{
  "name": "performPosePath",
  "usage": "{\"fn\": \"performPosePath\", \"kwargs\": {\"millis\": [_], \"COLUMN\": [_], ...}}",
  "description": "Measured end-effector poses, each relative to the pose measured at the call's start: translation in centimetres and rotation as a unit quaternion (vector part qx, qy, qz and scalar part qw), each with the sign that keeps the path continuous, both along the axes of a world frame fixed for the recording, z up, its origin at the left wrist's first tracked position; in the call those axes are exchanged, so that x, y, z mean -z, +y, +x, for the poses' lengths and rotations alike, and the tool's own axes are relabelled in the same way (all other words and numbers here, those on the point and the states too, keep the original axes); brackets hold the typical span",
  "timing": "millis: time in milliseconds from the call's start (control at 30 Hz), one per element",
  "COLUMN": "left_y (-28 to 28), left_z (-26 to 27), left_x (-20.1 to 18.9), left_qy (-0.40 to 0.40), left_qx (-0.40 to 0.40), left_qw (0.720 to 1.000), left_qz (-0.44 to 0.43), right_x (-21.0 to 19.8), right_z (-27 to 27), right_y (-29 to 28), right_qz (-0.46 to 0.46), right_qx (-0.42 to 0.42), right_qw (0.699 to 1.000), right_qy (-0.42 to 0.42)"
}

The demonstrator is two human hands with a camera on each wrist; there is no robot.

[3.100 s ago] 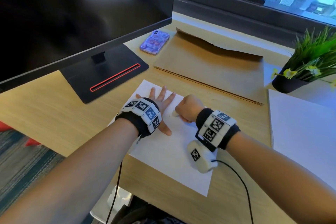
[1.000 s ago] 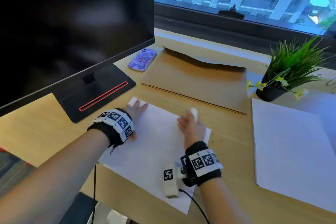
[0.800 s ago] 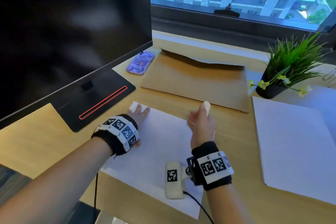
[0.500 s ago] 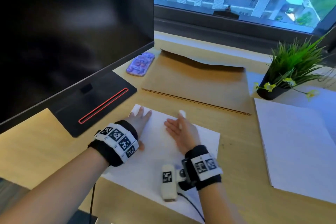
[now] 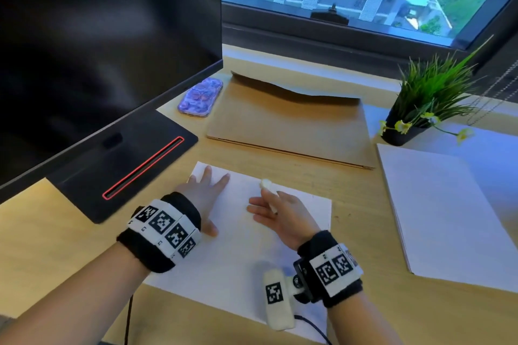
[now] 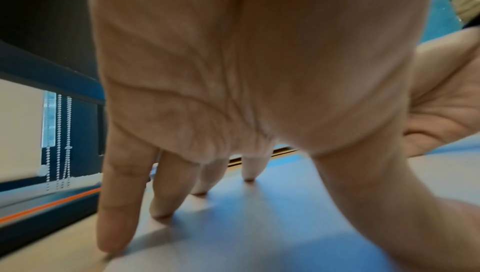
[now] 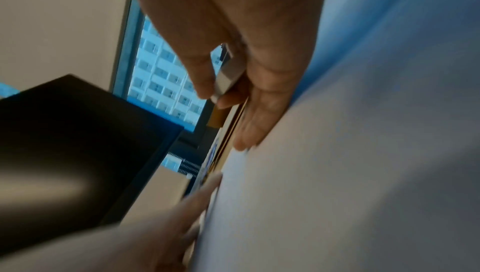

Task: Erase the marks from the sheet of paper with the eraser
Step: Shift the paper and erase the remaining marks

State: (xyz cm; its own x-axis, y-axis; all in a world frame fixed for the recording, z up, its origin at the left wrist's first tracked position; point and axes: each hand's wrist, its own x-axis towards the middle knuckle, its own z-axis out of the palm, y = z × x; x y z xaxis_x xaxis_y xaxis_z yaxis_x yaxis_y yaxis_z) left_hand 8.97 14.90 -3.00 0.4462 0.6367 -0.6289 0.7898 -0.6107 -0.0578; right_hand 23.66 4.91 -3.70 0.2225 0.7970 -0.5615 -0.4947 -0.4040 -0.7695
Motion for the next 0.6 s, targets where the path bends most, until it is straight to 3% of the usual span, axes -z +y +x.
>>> {"fn": "performPosePath", "kwargs": {"millis": [100, 167, 233, 333, 433, 533, 600], "left_y": [-0.5, -0.9, -1.1, -1.2, -1.3, -1.3, -1.2], "left_z": [-0.6, -0.8, -0.5, 0.5, 1.3, 1.3, 1.2], "left_x": [-0.2, -0.2, -0.3, -0.6, -0.4, -0.1, 0.1], "left_qy": [-0.009, -0.008, -0.025, -0.091, -0.138, -0.129, -0.126], "left_qx": [0.001, 0.003, 0.003, -0.008, -0.029, -0.035, -0.034], "left_qw": [1.000, 1.000, 1.000, 0.996, 0.990, 0.990, 0.990], "left_qz": [-0.015, -0.008, 0.010, 0.024, -0.007, -0.041, -0.050], "right_x": [0.3, 0.3, 0.1, -0.8, -1.5, -1.5, -1.2], "right_z": [1.9, 3.6, 4.4, 3.7, 2.0, 1.1, 0.9], "right_y": [-0.3, -0.6, -0.6, 0.1, 1.8, 3.9, 5.3], "right_qz": [-0.006, -0.020, -0.029, -0.031, -0.005, 0.003, -0.012], "right_qx": [0.119, 0.152, 0.087, -0.096, -0.207, -0.274, -0.293], "right_qw": [0.993, 0.982, 0.973, 0.948, 0.886, 0.817, 0.791], "right_qy": [-0.002, -0.108, -0.210, -0.302, -0.414, -0.508, -0.537]}}
